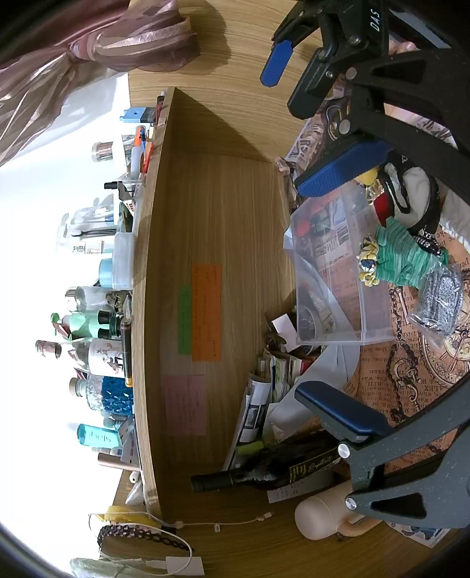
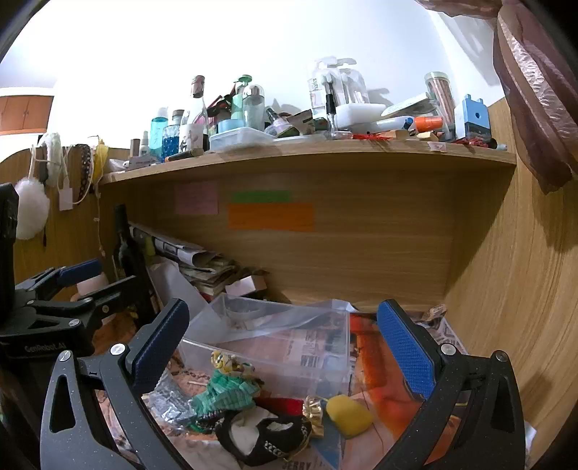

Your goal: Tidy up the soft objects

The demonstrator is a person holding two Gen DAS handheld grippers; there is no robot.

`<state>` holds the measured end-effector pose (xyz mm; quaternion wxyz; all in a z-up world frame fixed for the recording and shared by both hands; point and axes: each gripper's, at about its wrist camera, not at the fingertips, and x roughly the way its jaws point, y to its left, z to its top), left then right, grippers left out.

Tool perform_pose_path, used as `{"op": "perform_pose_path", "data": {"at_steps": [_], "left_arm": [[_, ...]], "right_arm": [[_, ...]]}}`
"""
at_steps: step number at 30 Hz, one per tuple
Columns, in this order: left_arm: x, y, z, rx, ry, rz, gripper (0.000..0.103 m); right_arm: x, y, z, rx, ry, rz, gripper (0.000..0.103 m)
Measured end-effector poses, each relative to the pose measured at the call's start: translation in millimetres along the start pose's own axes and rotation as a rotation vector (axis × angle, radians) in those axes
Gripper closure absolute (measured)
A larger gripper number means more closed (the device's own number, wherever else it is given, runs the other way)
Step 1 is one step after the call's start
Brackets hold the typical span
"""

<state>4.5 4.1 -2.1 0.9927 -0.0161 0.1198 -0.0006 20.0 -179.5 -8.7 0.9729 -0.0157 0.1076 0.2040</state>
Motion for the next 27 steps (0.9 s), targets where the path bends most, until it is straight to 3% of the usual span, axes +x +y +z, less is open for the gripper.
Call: {"op": "perform_pose_path", "data": {"at_steps": [27], "left_arm": [[-0.9, -3.6, -1.1, 0.011, -0.002, -0.004, 0.000]], "right_arm": [[-0.3, 1.9, 0.2, 0.008, -0.001, 0.007, 0.000]]}}
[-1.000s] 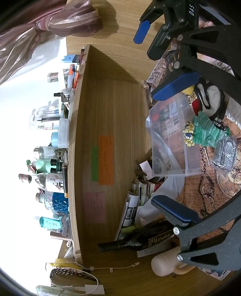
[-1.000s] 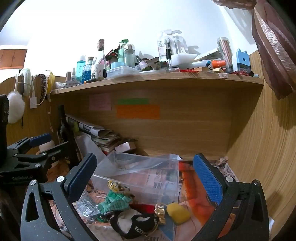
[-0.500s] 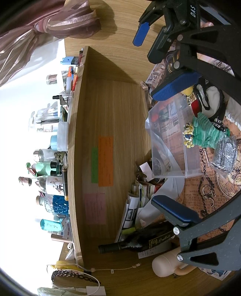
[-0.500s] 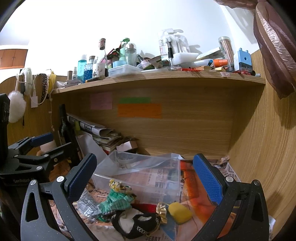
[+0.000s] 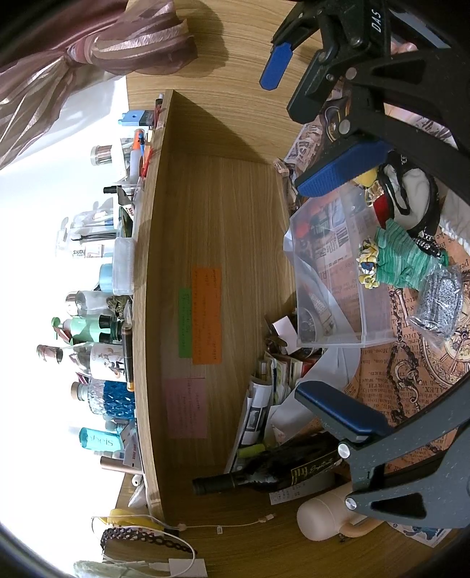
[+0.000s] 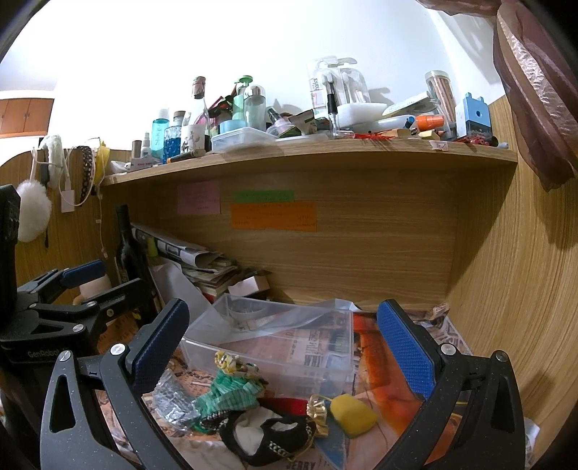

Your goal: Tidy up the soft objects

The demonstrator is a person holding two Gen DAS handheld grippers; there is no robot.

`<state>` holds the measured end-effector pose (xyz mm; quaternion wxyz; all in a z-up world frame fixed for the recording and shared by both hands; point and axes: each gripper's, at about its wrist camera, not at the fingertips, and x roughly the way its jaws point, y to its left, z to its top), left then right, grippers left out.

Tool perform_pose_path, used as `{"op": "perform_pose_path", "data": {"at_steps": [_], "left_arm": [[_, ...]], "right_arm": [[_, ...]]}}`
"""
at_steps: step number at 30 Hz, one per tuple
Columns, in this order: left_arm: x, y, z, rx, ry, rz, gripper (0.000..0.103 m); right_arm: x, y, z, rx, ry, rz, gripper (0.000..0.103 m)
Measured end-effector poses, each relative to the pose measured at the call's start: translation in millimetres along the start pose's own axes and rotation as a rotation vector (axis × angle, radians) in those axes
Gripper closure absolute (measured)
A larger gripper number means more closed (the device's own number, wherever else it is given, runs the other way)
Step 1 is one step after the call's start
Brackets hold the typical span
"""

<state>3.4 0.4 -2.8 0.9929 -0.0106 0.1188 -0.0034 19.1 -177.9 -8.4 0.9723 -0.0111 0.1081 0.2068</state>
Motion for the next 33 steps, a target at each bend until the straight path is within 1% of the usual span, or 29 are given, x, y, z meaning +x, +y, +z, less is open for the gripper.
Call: {"op": "perform_pose_path", "data": {"at_steps": [33], "left_arm": [[-0.1, -0.3, -0.6, -0.001, 0.000, 0.000, 0.000]], "right_arm": [[0.5, 2.9, 2.3, 0.001, -0.001, 0.005, 0.000]]}}
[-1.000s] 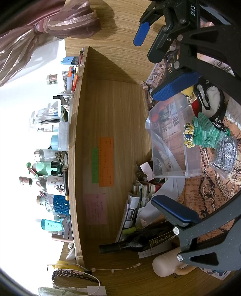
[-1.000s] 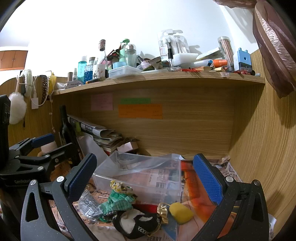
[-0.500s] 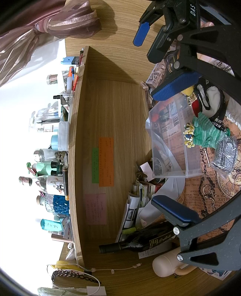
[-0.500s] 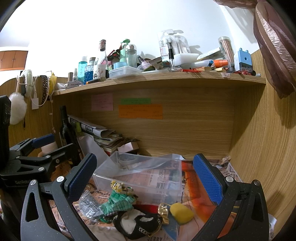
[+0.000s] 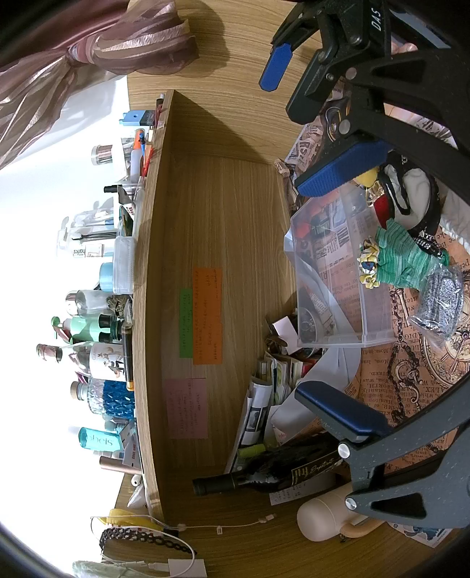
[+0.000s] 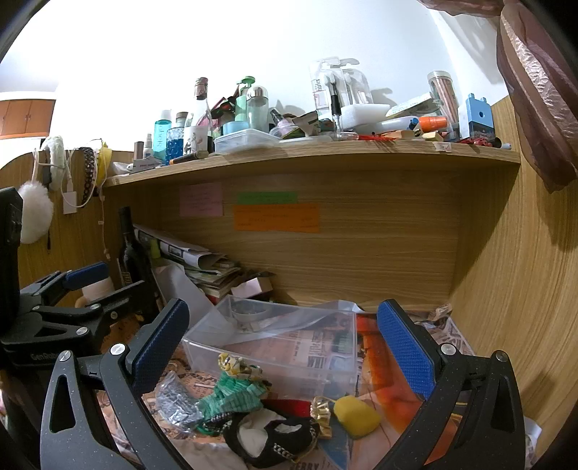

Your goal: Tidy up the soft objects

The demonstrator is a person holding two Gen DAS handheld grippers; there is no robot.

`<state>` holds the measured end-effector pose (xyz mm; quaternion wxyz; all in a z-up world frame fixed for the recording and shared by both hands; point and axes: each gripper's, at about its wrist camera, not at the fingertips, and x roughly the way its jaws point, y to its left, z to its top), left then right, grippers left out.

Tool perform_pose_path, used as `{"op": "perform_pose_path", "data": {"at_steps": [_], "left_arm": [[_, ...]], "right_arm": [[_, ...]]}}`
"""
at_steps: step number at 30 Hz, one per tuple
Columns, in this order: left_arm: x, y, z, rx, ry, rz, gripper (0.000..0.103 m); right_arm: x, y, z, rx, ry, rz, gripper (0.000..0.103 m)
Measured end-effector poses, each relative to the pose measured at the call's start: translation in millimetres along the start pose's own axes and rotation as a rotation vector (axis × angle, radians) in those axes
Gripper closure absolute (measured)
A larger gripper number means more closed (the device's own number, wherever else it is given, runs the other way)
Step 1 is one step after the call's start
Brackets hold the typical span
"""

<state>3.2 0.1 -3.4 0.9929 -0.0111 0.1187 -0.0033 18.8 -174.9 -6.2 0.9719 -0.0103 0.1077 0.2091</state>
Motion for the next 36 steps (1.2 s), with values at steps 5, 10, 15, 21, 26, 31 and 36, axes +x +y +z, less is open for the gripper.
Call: {"op": "perform_pose_path", "data": {"at_steps": [5, 10, 15, 21, 26, 31, 36], "left_arm": [[0.3, -0.2, -0.2, 0.001, 0.002, 0.000, 0.000], [6.1, 1.4, -3.1, 0.005, 0.025, -0.009, 0.000], [22.4, 13.7, -14.1, -0.009, 0.101, -0.013, 0.000], [48.5, 29.2, -39.6, -0.017, 0.248, -0.005, 0.007], [66.0, 39.6, -66.2, -0.034, 0.371, -0.020, 0.011], [80.1, 50.3, -90.9, -0.063, 0.469, -0.027, 0.019], [92.4, 58.6, -112.4, -0.085, 0.542, -0.024, 0.029]], "right_arm": [[0.9, 0.3, -0.2, -0.001, 0.005, -0.004, 0.000], [4.8, -4.7, -3.3, 0.007, 0.019, -0.011, 0.000], [13.0, -17.9, -12.4, 0.012, 0.065, -0.048, 0.000], [29.0, -42.8, -31.0, 0.038, 0.172, -0.099, 0.000], [41.7, -61.7, -49.8, 0.056, 0.259, -0.131, 0.002], [55.8, -76.5, -69.4, 0.064, 0.359, -0.148, 0.008], [73.3, -86.7, -86.1, 0.079, 0.449, -0.145, 0.015]]}}
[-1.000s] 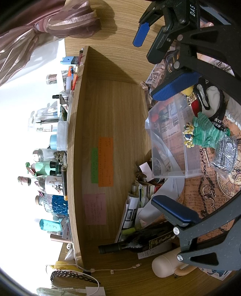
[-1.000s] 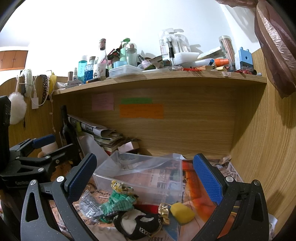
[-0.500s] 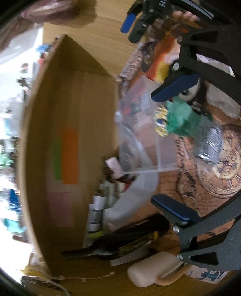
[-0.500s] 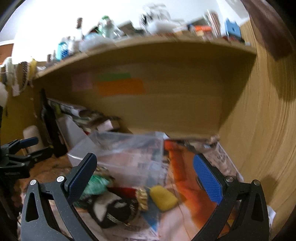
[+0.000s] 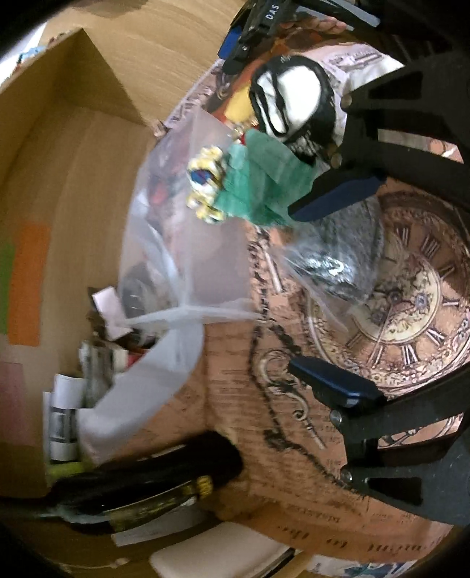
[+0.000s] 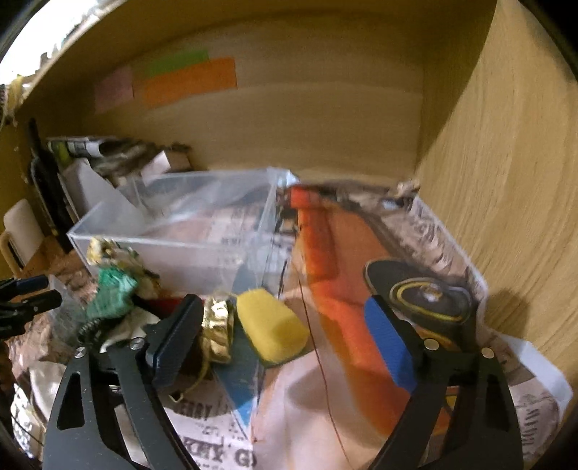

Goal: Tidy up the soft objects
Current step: 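Grasp the yellow sponge with the right tool while the left tool grasps the silver foil bag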

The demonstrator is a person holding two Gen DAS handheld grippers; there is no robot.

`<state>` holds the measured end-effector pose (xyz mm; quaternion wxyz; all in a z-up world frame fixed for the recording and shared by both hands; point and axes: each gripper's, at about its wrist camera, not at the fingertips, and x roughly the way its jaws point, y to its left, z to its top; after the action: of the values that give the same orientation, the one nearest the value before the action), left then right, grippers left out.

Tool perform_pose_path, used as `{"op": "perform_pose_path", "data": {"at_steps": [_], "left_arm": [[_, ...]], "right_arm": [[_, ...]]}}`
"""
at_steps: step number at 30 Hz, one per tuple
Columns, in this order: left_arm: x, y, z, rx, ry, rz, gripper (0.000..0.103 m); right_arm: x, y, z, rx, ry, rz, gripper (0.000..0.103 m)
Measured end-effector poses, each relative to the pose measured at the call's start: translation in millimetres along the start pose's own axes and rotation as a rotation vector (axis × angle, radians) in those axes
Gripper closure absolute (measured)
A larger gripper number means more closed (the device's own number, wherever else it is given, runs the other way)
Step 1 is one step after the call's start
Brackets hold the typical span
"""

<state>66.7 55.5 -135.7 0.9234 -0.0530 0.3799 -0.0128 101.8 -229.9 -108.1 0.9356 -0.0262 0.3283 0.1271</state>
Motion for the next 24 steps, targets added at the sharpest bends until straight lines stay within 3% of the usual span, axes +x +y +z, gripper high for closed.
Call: {"op": "perform_pose_path", "data": {"at_steps": [5, 8, 12, 17, 24], "left_arm": [[12.0, 4.9, -5.3, -0.019, 0.042, -0.050, 0.044], [16.5, 5.3, -7.4, -0.030, 0.056, -0.084, 0.054], [16.8, 3.6, -7.5, -0.032, 0.056, -0.102, 0.066], [12.4, 0.8, -5.3, -0.029, 0.041, -0.079, 0.080], [-9.8, 3.0, 4.0, -0.027, -0.026, -0.035, 0.086]], "right_arm": [[29.6, -1.9, -2.6, -0.009, 0.095, 0.006, 0.026], [41.5, -4.3, -6.4, 0.007, 0.145, 0.044, 0.038], [46.5, -6.4, -11.4, 0.021, 0.172, 0.074, 0.062], [39.8, -5.0, -12.6, 0.008, 0.132, 0.053, 0.065], [19.0, -7.5, -0.4, 0.011, 0.046, 0.031, 0.066]]}}
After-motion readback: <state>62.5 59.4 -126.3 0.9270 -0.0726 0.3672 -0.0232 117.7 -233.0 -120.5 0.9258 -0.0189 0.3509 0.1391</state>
